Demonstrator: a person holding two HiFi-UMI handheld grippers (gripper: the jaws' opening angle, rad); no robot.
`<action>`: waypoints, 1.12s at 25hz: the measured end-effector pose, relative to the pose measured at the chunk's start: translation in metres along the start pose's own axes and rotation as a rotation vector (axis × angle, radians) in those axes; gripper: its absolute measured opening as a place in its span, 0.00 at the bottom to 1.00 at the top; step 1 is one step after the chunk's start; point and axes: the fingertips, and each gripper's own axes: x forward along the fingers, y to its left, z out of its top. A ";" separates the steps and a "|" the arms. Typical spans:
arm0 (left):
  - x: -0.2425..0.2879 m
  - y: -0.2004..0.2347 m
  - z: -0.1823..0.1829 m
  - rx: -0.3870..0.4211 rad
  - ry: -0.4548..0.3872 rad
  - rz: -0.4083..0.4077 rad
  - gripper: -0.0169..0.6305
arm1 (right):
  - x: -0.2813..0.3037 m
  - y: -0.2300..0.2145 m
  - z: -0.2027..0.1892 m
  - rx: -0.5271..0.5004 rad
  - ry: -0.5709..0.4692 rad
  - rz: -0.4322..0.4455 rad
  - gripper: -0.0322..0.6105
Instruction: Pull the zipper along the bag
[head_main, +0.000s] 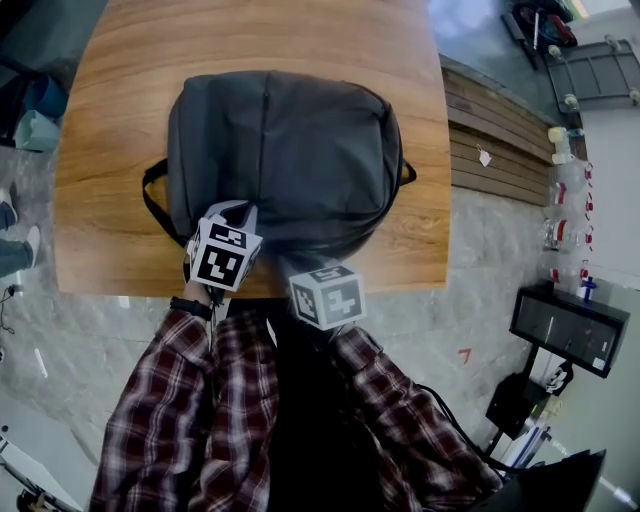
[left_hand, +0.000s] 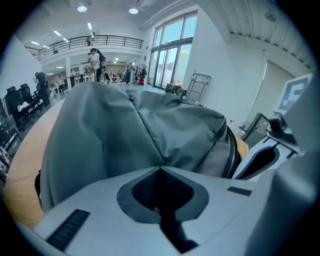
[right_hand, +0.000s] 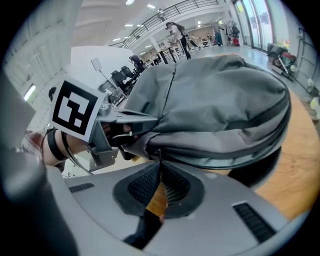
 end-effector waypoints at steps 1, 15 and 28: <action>0.000 0.000 -0.001 -0.003 -0.001 -0.003 0.04 | -0.005 -0.007 -0.001 0.006 -0.003 -0.013 0.07; 0.002 0.003 -0.002 -0.007 -0.001 0.000 0.04 | -0.077 -0.129 -0.006 -0.218 0.060 -0.294 0.08; 0.004 0.063 0.042 0.054 0.043 0.209 0.04 | -0.041 -0.061 -0.029 -0.189 0.075 -0.047 0.07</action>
